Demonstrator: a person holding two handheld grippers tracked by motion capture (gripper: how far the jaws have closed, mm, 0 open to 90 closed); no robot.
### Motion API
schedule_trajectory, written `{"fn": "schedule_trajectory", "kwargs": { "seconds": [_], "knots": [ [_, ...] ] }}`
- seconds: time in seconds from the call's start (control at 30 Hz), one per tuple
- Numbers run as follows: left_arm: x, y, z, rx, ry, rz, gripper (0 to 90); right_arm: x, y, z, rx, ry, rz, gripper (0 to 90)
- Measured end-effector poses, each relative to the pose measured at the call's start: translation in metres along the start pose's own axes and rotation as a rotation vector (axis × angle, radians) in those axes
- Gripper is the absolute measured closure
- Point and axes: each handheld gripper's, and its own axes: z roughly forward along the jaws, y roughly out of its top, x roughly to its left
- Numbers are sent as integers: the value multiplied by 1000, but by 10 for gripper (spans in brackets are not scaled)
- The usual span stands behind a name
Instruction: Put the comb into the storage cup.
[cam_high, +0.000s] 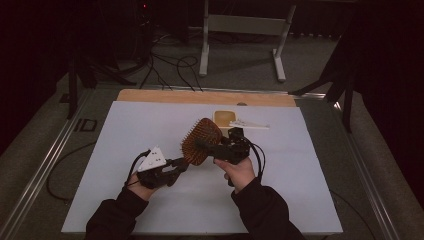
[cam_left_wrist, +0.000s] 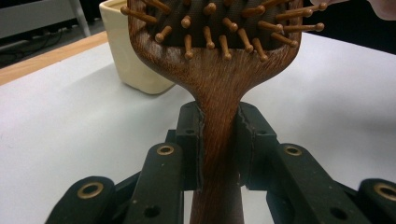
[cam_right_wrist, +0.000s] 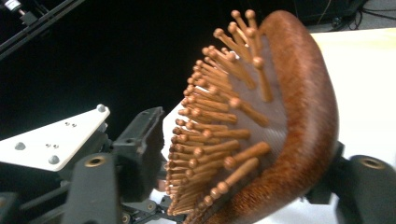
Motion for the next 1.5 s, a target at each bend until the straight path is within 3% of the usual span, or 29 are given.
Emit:
{"fn": "schedule_trajectory", "kwargs": {
  "seconds": [0.37, 0.67, 0.8, 0.83, 1.07, 1.5],
  "knots": [
    [-1, -2, 5, 2, -3, 0, 736, -6, 0, -4, 1, 9, 60, 493],
    [-3, -2, 8, -34, 2, 0, 734, 3, 2, -7, -17, -4, 4, 535],
    [-2, -1, 9, -36, -25, -28, 726, 8, 4, -9, -21, -11, -34, 544],
    [-1, -1, 10, -35, -40, -49, 714, 9, 4, -9, -21, -14, -43, 545],
    [2, -4, 13, -15, -31, -99, 555, 13, 10, -16, -41, -29, -91, 550],
    [4, 2, 4, -9, 24, -103, 278, 10, 24, -32, -42, -57, -163, 547]
  ]
}}
